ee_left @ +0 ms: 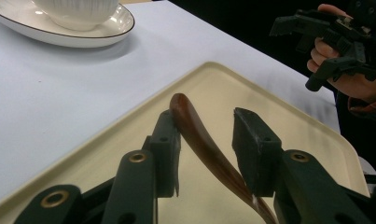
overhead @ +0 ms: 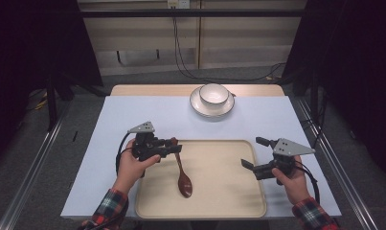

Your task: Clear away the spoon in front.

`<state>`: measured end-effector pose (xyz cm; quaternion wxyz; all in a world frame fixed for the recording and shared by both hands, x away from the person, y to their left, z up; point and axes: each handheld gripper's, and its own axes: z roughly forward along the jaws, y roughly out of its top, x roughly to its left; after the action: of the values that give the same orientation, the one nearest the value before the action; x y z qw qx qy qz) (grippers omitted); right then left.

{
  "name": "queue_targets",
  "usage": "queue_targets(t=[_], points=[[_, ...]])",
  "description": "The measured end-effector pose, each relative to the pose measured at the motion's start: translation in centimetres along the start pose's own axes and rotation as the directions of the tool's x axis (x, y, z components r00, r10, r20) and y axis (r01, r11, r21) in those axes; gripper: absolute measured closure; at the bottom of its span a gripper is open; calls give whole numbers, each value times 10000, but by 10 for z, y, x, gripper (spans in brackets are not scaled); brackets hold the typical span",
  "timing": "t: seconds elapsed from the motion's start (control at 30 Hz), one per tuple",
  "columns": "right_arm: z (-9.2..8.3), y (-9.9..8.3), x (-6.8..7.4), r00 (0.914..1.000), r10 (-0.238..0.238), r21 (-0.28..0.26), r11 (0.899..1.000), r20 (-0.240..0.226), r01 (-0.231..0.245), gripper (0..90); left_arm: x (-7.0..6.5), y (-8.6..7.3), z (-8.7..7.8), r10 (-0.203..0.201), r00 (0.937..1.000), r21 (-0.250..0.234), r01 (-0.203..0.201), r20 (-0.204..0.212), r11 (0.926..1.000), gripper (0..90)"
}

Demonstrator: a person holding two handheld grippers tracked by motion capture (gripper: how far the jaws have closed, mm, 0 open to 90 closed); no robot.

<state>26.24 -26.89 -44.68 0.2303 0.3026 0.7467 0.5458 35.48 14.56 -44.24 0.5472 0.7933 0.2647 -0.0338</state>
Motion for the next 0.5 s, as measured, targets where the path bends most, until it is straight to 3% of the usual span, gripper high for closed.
queue_targets(t=[0.23,0.5], points=[[0,0,0,10000,38,60,10000,7,-38,25,1,0,2,149,9999,31,-148,-82,9999,596],[0,-1,2,9999,-2,161,9999,-133,4,25,2,0,2,322,9987,-97,-326,-396,9994,505]])
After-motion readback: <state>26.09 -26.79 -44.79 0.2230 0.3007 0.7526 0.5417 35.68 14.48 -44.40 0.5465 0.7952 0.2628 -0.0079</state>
